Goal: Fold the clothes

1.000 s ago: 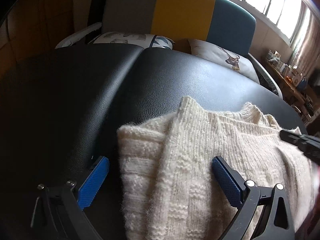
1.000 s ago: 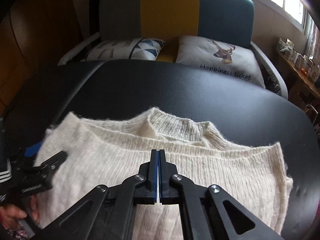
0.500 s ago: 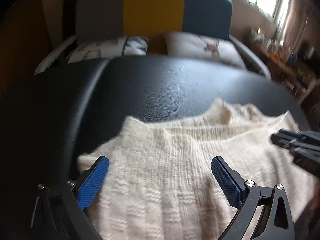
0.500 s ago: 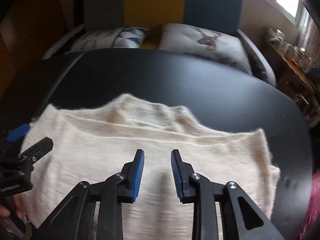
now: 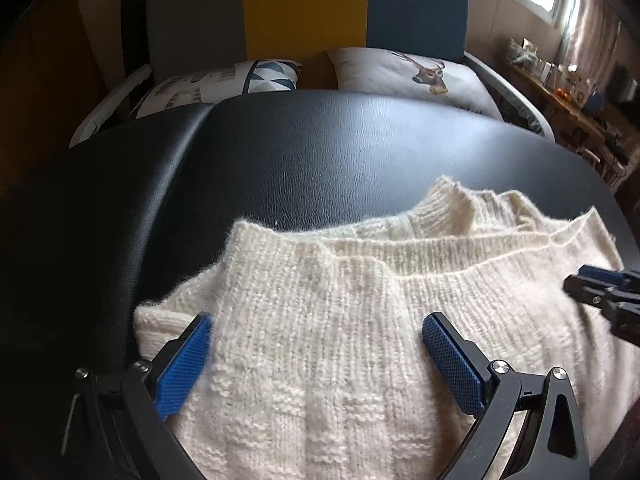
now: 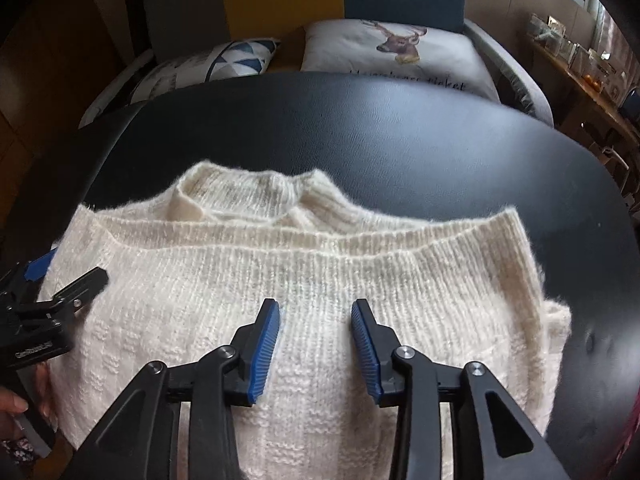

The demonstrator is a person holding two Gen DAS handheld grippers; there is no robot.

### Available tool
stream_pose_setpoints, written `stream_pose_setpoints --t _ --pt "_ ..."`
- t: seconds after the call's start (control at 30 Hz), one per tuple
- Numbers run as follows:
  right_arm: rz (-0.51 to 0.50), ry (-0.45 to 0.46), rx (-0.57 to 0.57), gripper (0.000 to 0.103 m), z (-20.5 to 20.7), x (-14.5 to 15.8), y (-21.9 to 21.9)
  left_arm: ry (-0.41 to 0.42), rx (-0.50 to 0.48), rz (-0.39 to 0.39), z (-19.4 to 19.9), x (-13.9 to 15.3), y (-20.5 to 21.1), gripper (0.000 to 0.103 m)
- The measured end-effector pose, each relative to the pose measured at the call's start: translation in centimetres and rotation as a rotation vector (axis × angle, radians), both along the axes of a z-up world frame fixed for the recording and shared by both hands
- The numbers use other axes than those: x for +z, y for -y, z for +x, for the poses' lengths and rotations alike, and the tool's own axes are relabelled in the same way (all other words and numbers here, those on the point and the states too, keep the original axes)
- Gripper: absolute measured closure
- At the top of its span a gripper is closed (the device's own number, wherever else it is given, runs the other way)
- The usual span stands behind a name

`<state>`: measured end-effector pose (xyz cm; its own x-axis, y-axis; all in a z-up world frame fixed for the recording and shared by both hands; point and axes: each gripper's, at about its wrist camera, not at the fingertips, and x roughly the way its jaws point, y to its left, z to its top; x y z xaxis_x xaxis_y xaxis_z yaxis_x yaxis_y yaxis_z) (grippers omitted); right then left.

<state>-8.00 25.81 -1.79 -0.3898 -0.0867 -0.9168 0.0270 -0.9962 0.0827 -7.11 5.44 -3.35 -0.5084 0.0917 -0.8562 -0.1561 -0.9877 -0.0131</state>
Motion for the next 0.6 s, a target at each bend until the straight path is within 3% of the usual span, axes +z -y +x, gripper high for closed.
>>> stream_pose_setpoints --t 0.1,0.2,0.4,0.47,0.53,0.6 --pt "0.003 0.006 0.001 0.065 0.4 -0.3 0.1 -0.009 0.002 -0.006 0.0 -0.4 -0.2 0.002" --pt "-0.019 -0.002 -0.003 0.067 0.4 -0.9 -0.2 -0.020 -0.012 -0.015 0.3 -0.4 -0.4 0.016" --pt "-0.071 -0.042 -0.033 0.086 1.5 -1.0 -1.5 -0.033 -0.056 -0.005 0.6 0.0 -1.1 0.049" --pt "-0.083 -0.054 -0.043 0.095 1.6 -1.2 -1.6 -0.028 -0.064 0.024 0.6 0.2 -1.0 0.072" --pt "-0.090 -0.068 -0.045 0.097 1.7 -1.2 -1.7 -0.020 -0.072 0.055 0.5 0.4 -0.9 0.083" --pt "-0.092 -0.086 -0.046 0.098 2.0 -0.9 -1.7 -0.010 -0.069 0.094 0.3 0.7 -0.5 0.087"
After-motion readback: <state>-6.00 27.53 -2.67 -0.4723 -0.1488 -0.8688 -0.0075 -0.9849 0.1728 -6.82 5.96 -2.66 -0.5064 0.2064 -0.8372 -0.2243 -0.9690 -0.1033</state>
